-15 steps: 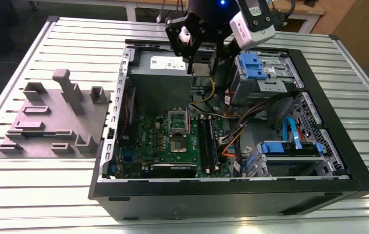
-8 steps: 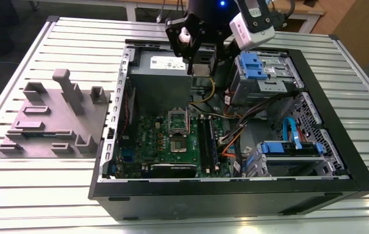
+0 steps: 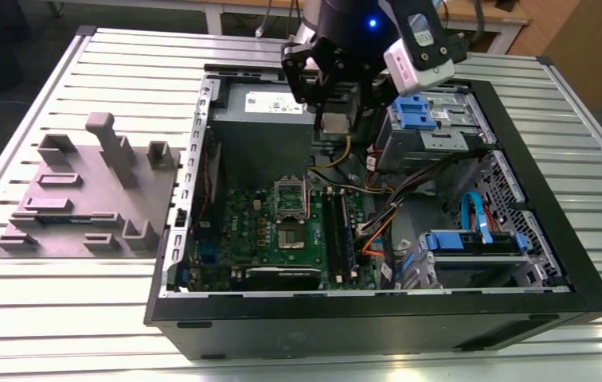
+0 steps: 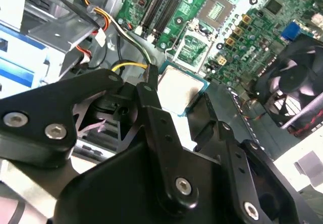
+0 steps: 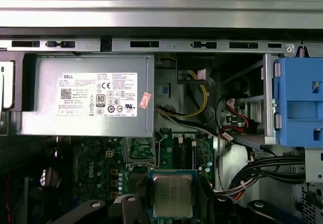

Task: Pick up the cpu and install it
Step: 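Place the cpu into insertion slot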

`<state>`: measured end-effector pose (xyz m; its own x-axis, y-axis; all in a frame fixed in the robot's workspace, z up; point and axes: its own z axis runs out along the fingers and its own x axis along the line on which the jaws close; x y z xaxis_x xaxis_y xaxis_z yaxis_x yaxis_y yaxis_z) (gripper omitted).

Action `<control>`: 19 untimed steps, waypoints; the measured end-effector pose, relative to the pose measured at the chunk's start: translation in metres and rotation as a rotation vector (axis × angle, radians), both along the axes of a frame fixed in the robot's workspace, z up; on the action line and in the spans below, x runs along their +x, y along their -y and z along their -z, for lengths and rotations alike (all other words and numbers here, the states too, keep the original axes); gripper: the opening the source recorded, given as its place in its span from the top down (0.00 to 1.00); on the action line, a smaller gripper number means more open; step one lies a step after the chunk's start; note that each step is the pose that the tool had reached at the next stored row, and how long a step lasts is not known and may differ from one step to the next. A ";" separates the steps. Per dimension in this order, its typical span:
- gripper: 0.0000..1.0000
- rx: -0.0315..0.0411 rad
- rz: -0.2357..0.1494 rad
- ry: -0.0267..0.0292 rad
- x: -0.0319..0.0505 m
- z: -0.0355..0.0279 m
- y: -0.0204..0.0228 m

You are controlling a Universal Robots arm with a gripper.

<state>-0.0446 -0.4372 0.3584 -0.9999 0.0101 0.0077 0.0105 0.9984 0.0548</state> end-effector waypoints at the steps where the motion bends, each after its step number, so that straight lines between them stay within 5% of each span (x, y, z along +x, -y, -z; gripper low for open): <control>1: 0.53 0.0000 0.000 0.0000 0.0000 0.0018 0.0001; 12: 0.53 0.0000 0.000 0.0000 0.0000 0.0215 0.0041; 19: 0.53 0.0000 0.000 -0.0001 0.0000 0.0219 0.0041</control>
